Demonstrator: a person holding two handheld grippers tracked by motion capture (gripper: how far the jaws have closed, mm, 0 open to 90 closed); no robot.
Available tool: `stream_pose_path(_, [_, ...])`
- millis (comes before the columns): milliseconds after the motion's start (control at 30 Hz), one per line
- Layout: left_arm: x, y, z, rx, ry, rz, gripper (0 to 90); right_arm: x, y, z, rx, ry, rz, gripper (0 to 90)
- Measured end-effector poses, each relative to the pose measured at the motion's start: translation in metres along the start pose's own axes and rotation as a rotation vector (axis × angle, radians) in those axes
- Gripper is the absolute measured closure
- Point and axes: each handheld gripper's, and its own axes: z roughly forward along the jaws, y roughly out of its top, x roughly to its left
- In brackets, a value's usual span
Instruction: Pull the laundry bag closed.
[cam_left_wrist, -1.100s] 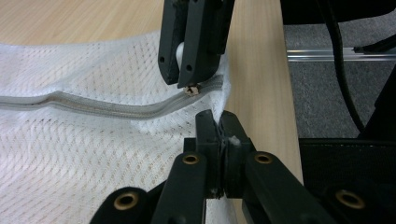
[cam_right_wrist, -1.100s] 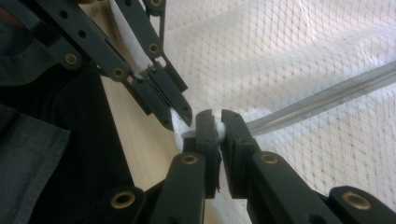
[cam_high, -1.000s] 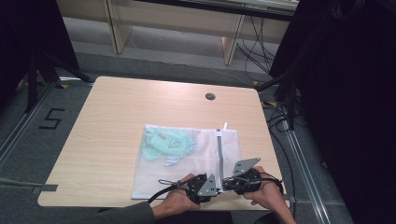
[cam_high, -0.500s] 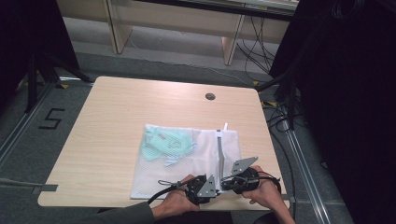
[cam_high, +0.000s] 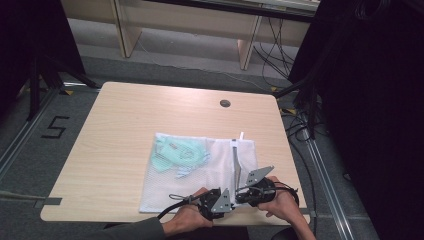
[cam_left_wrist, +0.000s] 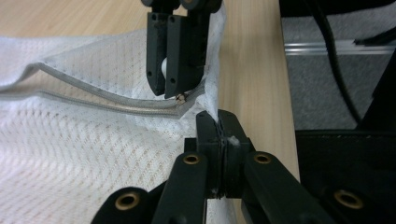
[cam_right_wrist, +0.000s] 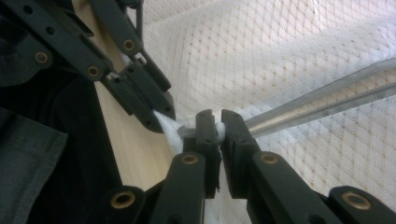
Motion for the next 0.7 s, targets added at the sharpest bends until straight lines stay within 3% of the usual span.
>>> stream_pose_path(100, [-0.0002, -0.0004, -0.0001, -0.003, -0.002, -0.026, 88.7, -0.0010, 0.0005, 0.0015, 0.003, 0.007, 0.001, 86.6])
stream_pose_path(233, [-0.0004, -0.0005, -0.0001, -0.001, -0.002, -0.030, 88.8, -0.0028, 0.0011, 0.0027, 0.000, 0.017, 0.005, 86.6])
stream_pose_path(300, [-0.0001, 0.0002, -0.0014, 0.020, -0.001, 0.011, 88.8, -0.0025, 0.0017, 0.0037, 0.003, 0.018, 0.008, 86.6])
stream_pose_path(667, [-0.0001, -0.0007, -0.0023, 0.018, -0.003, -0.005, 88.9, -0.0052, 0.0028, 0.0083, 0.020, 0.030, 0.021, 86.6])
stream_pose_path(700, [0.0012, -0.0004, -0.0032, 0.025, 0.000, 0.009, 88.9, -0.0052, 0.0035, 0.0088, 0.020, 0.030, 0.024, 86.6])
